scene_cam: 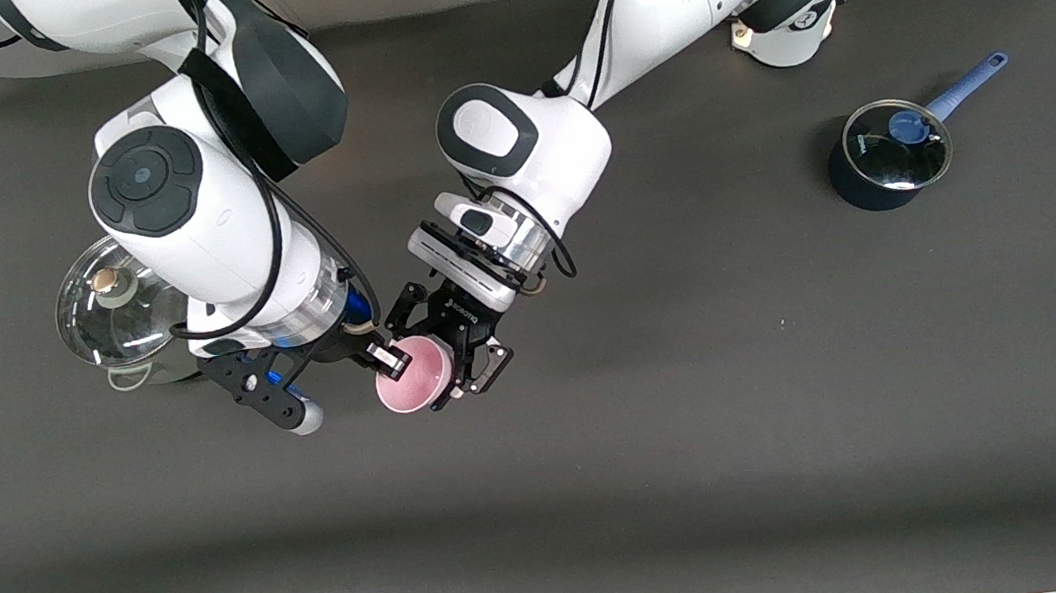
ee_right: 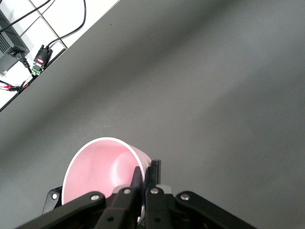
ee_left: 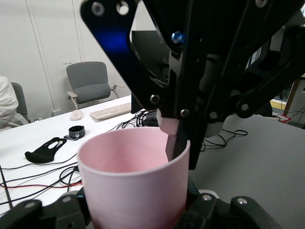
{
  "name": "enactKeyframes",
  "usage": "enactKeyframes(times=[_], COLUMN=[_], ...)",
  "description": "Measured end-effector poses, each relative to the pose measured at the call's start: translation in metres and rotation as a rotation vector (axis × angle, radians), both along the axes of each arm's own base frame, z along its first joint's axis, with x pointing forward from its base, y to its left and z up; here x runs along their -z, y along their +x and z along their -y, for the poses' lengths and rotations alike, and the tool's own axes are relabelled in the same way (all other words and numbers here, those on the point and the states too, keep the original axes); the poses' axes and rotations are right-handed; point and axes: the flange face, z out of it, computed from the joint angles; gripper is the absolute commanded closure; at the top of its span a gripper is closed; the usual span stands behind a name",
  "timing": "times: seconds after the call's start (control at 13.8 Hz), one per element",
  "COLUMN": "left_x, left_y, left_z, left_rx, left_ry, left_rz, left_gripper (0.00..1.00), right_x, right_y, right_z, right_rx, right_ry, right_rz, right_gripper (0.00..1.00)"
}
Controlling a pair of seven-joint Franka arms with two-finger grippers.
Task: Transfer pink cup from left to right arm
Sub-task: 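Close the right gripper on the cup rim while the left gripper holds it, then open the left gripper and withdraw while the right gripper carries the cup away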
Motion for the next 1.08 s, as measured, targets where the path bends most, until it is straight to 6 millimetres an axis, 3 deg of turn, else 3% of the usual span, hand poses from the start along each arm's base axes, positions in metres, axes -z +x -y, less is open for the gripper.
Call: enactKeyframes(times=[0.14, 0.22, 0.29, 0.8, 0.94, 1.08], left_x=[0.000, -0.001, -0.001, -0.005, -0.006, -0.008], left_y=[0.000, 0.000, 0.000, 0.015, 0.016, 0.021], left_z=[0.000, 0.000, 0.000, -0.012, -0.013, -0.017], left_rx=[0.000, 0.000, 0.000, -0.015, -0.013, -0.011], left_ry=[0.001, 0.001, 0.001, 0.057, 0.060, 0.059], left_rz=[0.002, 0.003, 0.003, 0.079, 0.086, 0.092], left_gripper=[1.00, 0.61, 0.01, 0.00, 0.00, 0.00], right_x=[-0.001, -0.001, -0.001, -0.007, -0.010, -0.012], right_y=[0.000, 0.000, 0.000, 0.002, 0.009, 0.021], right_z=[0.000, 0.000, 0.000, -0.002, 0.006, 0.028], right_rx=[0.000, 0.000, 0.000, -0.001, -0.023, -0.039], right_ry=[0.000, 0.001, 0.001, 0.015, -0.006, -0.032], right_rz=[0.001, 0.001, 0.002, 0.037, 0.075, 0.106], right_gripper=[1.00, 1.00, 1.00, 1.00, 1.00, 1.00])
